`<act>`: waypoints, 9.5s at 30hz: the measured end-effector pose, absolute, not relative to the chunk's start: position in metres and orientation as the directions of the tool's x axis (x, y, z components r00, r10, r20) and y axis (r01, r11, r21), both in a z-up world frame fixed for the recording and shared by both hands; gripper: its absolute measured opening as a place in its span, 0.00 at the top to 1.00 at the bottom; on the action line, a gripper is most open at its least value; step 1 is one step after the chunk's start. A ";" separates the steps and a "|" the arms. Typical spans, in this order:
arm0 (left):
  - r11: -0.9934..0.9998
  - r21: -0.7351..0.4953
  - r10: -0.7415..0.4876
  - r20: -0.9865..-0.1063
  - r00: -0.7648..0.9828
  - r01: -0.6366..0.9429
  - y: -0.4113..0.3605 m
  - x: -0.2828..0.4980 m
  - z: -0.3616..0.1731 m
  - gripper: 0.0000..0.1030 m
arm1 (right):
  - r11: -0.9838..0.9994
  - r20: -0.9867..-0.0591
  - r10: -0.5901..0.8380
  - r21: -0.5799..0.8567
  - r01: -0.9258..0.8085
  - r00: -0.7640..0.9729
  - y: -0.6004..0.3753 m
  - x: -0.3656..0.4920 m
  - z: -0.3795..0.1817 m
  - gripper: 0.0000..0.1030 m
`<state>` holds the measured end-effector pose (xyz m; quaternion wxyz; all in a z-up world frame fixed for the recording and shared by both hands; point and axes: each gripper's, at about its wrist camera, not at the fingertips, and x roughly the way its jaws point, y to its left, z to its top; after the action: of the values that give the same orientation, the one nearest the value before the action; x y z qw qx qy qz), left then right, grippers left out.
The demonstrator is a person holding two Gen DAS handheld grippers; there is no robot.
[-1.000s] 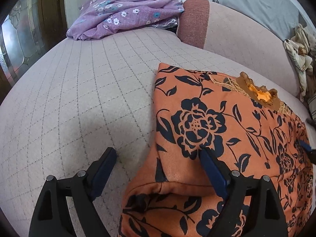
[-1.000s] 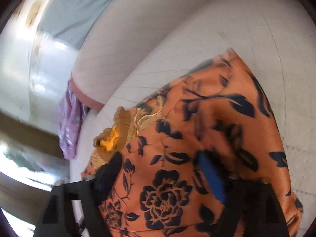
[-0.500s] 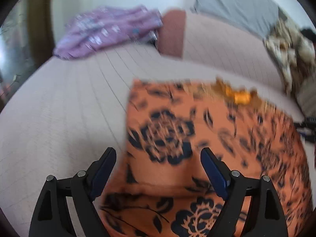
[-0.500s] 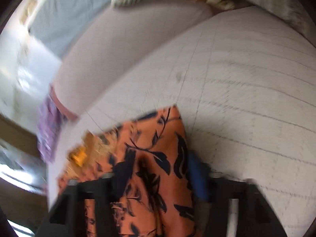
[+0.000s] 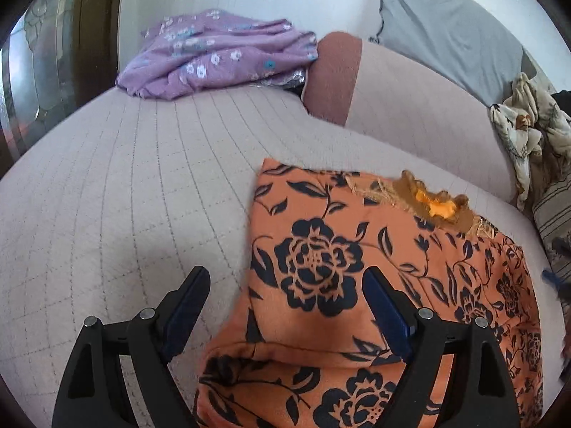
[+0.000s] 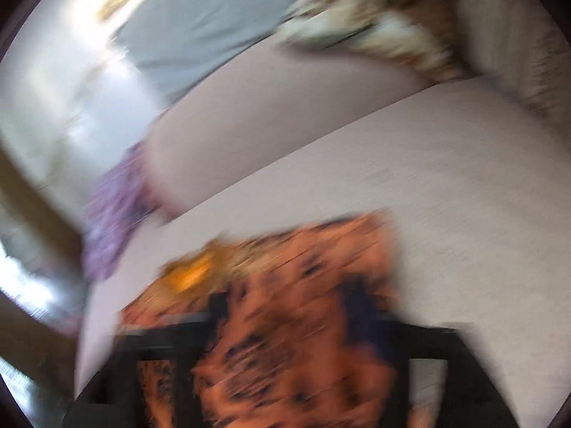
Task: Fold small clothes
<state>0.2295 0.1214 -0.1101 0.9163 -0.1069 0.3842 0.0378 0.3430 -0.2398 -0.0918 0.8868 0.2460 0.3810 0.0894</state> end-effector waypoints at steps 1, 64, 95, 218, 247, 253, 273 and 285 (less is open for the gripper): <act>0.977 -0.141 -0.002 -0.763 0.646 -0.163 0.122 0.236 -0.122 0.15 | 0.858 -0.641 0.383 0.514 0.002 0.665 -0.236 0.342 -0.101 0.06; 0.956 -0.205 -0.107 -0.910 0.401 -0.210 0.153 -0.035 -0.155 0.71 | 0.913 -0.876 0.375 0.405 0.040 0.303 -0.287 0.043 -0.164 0.92; 0.919 -0.381 -0.258 -0.775 0.576 -0.101 0.173 -0.033 -0.076 0.94 | 0.741 -0.655 0.562 0.670 0.046 0.505 -0.321 0.033 -0.110 0.94; 1.000 -0.021 -0.011 -0.816 0.578 -0.011 0.032 0.114 -0.133 0.28 | 0.940 -0.717 0.165 0.322 0.112 0.677 -0.307 0.256 -0.104 0.83; 0.966 -0.254 -0.211 -0.886 0.412 -0.053 0.143 0.240 -0.118 0.94 | 0.912 -0.756 0.398 0.385 -0.138 0.520 -0.208 0.169 -0.165 0.34; 0.995 -0.085 -0.052 -0.881 0.470 -0.050 0.135 0.273 -0.116 0.95 | 0.895 -0.732 0.423 0.431 -0.117 0.534 -0.216 0.172 -0.178 0.34; 0.987 -0.115 -0.159 -0.818 0.553 0.114 0.058 0.103 -0.093 0.38 | 0.592 -0.587 0.528 0.773 0.230 0.613 -0.347 0.271 -0.195 0.43; 0.992 -0.082 -0.120 -0.863 0.491 0.098 0.035 0.089 -0.126 0.38 | 0.577 -0.571 0.526 0.784 0.229 0.631 -0.354 0.328 -0.199 0.41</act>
<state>0.0894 0.0347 -0.1262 0.8632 -0.0111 0.5008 -0.0631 0.3276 -0.3537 -0.1985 0.7829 0.4499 0.4192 0.0948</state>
